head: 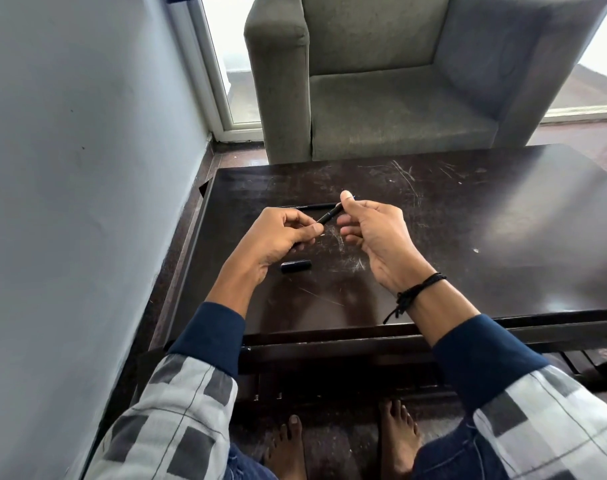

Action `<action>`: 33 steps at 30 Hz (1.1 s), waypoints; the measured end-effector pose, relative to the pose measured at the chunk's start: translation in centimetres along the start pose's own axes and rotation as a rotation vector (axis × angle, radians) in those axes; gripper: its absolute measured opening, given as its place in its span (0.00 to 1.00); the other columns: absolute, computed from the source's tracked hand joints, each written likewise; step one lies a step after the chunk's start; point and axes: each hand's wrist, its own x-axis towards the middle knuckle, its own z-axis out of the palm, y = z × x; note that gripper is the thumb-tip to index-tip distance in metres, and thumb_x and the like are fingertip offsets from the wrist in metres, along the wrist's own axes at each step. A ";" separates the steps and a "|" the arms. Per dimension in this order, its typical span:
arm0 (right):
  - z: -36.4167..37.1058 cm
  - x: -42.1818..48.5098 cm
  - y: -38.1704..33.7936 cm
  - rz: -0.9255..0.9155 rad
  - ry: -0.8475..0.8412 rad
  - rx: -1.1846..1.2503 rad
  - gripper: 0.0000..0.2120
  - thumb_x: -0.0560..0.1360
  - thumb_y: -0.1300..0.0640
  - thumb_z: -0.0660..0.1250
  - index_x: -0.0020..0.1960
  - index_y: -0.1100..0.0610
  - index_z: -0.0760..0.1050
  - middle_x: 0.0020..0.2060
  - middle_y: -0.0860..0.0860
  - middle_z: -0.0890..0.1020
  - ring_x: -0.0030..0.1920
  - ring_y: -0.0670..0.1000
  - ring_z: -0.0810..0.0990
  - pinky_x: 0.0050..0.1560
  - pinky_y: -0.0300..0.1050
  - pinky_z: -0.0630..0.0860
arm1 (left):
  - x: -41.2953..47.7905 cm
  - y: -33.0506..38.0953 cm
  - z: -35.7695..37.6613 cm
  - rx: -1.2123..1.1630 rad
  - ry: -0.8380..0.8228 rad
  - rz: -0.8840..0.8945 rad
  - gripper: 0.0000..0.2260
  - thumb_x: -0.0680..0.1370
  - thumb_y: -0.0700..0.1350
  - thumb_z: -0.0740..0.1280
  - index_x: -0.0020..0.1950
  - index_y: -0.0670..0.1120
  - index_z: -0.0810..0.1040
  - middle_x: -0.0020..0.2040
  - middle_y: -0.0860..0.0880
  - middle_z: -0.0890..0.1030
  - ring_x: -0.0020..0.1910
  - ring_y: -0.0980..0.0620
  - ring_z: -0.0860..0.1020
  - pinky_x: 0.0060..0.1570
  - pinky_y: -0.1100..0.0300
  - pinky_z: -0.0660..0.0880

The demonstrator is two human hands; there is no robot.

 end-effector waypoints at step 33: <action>0.4 0.2 0.6 -0.009 -0.070 0.017 0.09 0.80 0.58 0.68 0.45 0.62 0.82 0.33 0.54 0.82 0.34 0.46 0.77 0.39 0.38 0.75 | -0.4 0.5 1.5 -0.307 -0.010 -0.119 0.08 0.77 0.44 0.72 0.46 0.40 0.87 0.33 0.46 0.79 0.29 0.56 0.73 0.31 0.67 0.72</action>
